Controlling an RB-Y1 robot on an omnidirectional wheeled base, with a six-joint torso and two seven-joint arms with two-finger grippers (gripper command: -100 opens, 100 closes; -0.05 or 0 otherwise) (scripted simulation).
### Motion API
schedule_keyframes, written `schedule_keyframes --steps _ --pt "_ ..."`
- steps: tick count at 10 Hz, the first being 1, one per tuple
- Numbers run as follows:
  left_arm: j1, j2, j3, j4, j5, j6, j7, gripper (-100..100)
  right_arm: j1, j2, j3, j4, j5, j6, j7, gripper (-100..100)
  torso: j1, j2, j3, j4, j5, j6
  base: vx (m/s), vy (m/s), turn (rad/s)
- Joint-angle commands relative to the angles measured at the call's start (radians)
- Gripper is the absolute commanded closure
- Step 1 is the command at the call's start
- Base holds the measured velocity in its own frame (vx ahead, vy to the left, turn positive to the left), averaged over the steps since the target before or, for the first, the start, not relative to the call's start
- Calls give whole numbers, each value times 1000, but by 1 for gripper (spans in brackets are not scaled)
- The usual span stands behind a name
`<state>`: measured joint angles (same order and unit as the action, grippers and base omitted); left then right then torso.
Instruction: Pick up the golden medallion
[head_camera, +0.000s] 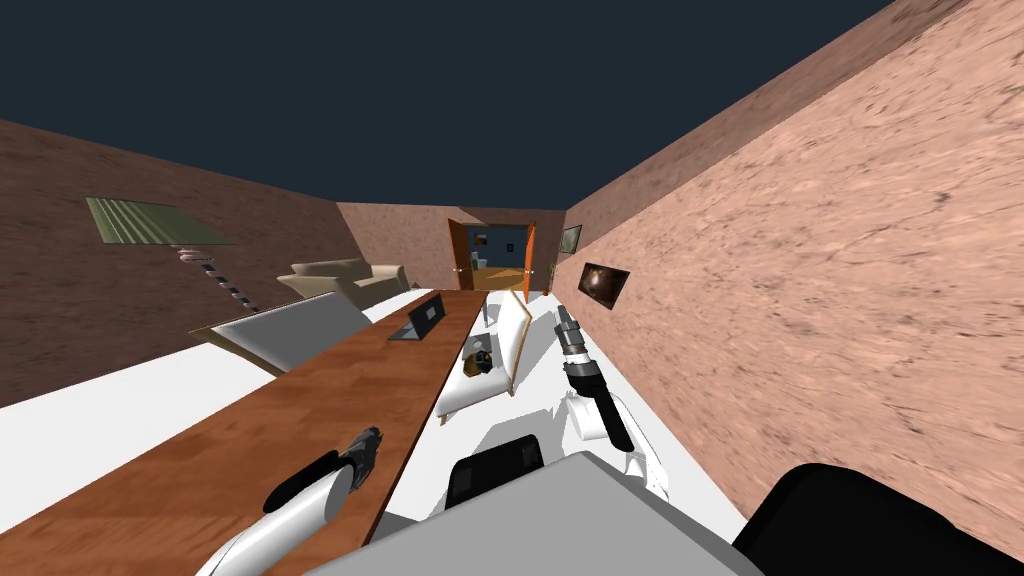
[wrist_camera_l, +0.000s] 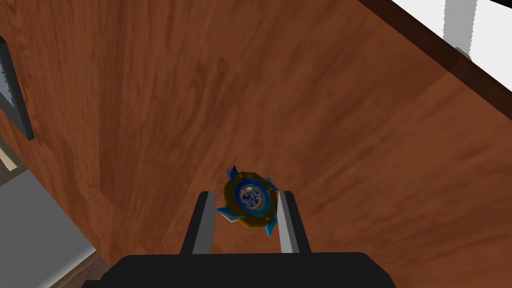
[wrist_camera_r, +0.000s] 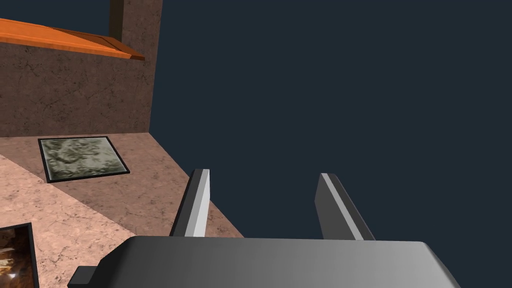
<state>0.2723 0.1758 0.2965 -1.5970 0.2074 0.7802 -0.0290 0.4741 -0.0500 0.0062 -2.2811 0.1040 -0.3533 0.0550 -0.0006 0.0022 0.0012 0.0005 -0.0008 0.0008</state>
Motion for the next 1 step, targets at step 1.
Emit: schedule_keyframes --steps 1 --pt "0 0 0 0 0 0 0 0 0 0 0 0 0 0 0 0 0 0 0 0 0 0 0 0 0"
